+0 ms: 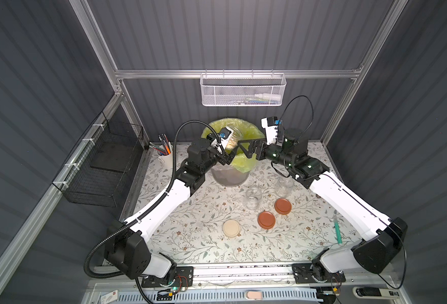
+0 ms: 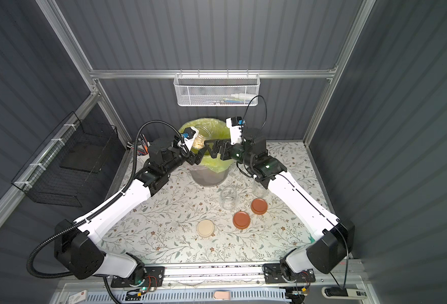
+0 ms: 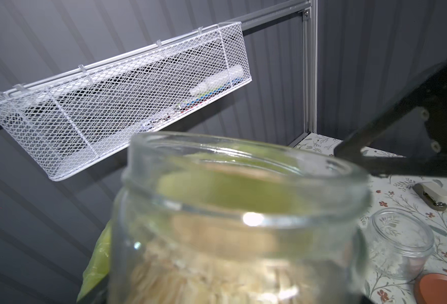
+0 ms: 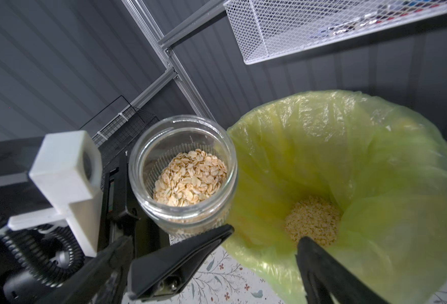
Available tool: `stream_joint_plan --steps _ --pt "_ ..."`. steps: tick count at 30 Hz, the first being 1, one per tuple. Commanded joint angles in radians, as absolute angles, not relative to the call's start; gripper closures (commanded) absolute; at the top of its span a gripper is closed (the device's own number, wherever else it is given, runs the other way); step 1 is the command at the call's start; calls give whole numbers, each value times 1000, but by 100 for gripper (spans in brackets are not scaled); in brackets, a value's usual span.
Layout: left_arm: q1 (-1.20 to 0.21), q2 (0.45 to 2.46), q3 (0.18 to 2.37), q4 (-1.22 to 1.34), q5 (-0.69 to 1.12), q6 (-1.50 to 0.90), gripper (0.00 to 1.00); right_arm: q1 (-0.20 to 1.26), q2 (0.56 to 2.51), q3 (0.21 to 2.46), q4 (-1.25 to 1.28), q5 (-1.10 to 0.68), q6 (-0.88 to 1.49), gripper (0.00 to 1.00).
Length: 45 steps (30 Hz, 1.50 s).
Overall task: Empty expired oatmeal from jars
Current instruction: Pour the expired oatmeal into the trash bin.
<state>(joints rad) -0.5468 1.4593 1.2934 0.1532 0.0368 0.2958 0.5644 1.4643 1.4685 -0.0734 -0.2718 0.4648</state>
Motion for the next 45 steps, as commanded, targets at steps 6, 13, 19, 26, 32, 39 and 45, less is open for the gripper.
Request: stream_joint_plan --steps 6,13,19,26,32,39,45 --pt "-479 1517 1444 161 128 309 89 534 1546 1501 84 -276 535 2" --pt "-446 1588 1525 124 165 331 90 534 1630 1545 184 -299 581 1" --pt "-437 1638 1593 86 191 332 90 531 1721 1630 211 -320 607 2" --pt "-437 1661 1611 88 206 330 90 531 1827 1719 216 -327 641 2" --pt "-437 1681 1629 71 204 341 90 531 1882 1739 290 -383 684 3" --pt "-425 1689 1628 78 231 327 90 534 1878 1696 350 -391 687 3" --pt "-425 1695 1632 77 252 314 90 534 1924 1772 311 -405 687 5"
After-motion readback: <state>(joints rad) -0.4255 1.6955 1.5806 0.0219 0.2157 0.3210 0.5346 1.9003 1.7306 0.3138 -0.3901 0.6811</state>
